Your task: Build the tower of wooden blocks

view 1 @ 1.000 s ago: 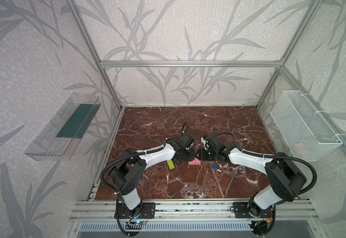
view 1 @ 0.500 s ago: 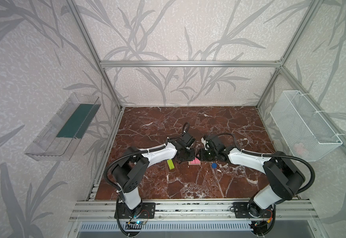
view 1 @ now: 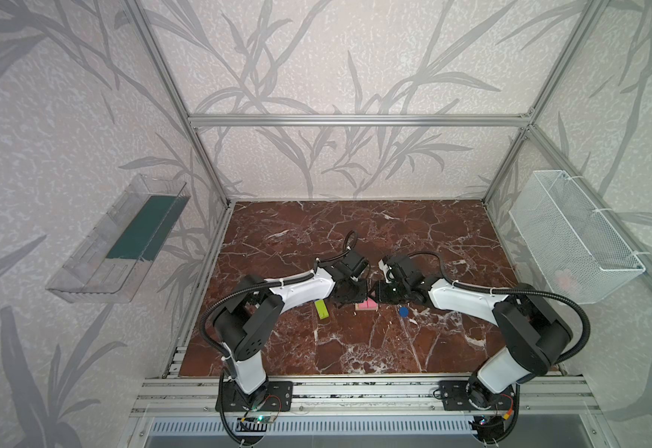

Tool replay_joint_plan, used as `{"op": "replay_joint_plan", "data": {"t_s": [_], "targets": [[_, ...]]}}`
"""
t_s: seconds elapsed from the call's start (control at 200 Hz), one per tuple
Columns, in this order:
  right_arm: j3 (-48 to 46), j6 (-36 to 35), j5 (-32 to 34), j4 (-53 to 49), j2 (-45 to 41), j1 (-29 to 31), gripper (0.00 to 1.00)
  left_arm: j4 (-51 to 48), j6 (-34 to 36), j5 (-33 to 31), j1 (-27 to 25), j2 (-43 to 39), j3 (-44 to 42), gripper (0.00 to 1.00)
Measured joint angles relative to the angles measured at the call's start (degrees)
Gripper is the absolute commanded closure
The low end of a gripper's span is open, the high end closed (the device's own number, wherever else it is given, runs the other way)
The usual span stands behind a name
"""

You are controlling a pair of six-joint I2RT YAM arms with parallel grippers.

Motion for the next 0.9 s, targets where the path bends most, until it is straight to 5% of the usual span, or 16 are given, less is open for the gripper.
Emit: {"op": "replay_joint_plan", "data": {"t_s": [0.9], "targets": [[-0.3, 0.4, -0.1, 0.1, 0.6, 0.0, 0.70, -0.4, 0.0, -0.1, 0.3, 0.9, 1.3, 0.81]]}}
